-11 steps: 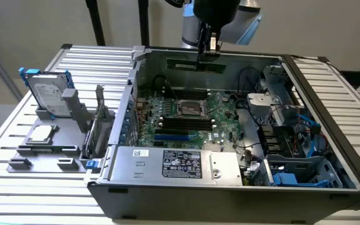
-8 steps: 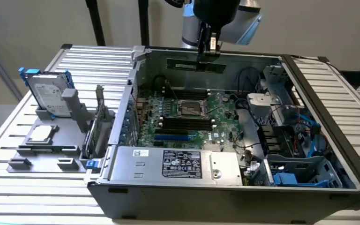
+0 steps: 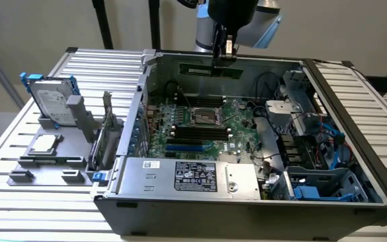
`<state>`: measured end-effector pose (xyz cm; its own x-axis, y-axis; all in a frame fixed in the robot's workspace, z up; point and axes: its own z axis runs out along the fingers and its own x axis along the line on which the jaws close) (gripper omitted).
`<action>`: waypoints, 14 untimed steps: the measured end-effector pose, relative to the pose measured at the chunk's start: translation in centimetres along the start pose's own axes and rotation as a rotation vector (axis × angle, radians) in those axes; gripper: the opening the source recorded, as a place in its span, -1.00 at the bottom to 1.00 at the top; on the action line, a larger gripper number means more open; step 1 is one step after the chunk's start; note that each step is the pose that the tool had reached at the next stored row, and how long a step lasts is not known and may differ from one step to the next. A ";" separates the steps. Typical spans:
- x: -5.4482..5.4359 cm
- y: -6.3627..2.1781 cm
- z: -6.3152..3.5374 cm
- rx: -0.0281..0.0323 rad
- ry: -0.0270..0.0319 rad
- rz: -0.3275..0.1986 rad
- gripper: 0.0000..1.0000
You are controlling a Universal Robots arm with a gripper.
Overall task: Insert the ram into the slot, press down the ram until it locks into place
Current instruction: 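Insert the ram into the slot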
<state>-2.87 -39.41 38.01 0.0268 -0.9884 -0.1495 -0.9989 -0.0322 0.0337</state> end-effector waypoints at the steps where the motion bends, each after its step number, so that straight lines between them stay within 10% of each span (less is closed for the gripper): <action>1: 0.0 0.00 0.03 0.0001 0.0000 0.000 -0.73; 14: 0.3 0.27 1.32 -0.0024 0.0141 -0.011 -0.73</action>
<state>-3.18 -39.53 36.67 0.0384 -0.9900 -0.1360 -0.9985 -0.0434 0.0345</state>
